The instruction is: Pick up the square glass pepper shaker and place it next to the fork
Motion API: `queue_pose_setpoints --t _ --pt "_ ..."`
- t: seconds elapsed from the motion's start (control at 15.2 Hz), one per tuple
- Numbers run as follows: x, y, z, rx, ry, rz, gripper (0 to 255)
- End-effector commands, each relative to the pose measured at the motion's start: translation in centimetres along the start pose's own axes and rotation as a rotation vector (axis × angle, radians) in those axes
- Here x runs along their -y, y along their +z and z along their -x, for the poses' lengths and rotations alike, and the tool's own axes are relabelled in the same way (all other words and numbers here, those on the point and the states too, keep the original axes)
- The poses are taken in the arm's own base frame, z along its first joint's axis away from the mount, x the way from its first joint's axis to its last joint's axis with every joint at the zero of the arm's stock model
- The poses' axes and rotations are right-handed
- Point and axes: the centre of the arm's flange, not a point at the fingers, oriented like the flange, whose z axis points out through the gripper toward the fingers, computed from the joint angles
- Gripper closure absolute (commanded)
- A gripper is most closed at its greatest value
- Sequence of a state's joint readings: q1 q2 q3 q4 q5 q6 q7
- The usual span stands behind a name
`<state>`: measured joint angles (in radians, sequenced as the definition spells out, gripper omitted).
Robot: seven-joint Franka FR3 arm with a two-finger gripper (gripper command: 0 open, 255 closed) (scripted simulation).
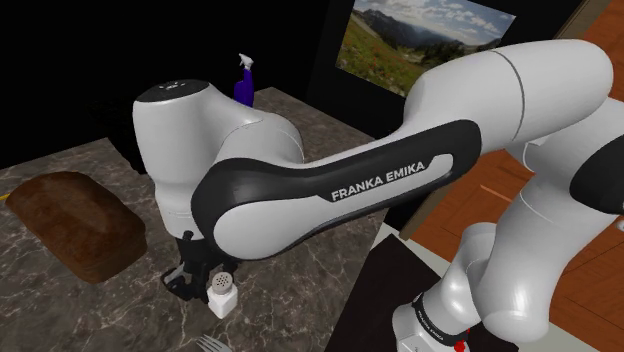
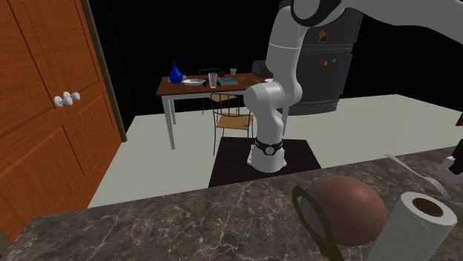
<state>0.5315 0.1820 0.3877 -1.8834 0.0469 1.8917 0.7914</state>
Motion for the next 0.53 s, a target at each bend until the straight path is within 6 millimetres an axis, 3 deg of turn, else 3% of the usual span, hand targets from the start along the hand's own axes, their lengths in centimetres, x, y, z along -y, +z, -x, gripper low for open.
queue_pose_setpoints --t 0.0,0.46 --pt "0.1 1.0 -0.1 0.0 0.0 0.0 255" --pt "0.3 4.7 -0.9 0.0 0.0 0.0 255"
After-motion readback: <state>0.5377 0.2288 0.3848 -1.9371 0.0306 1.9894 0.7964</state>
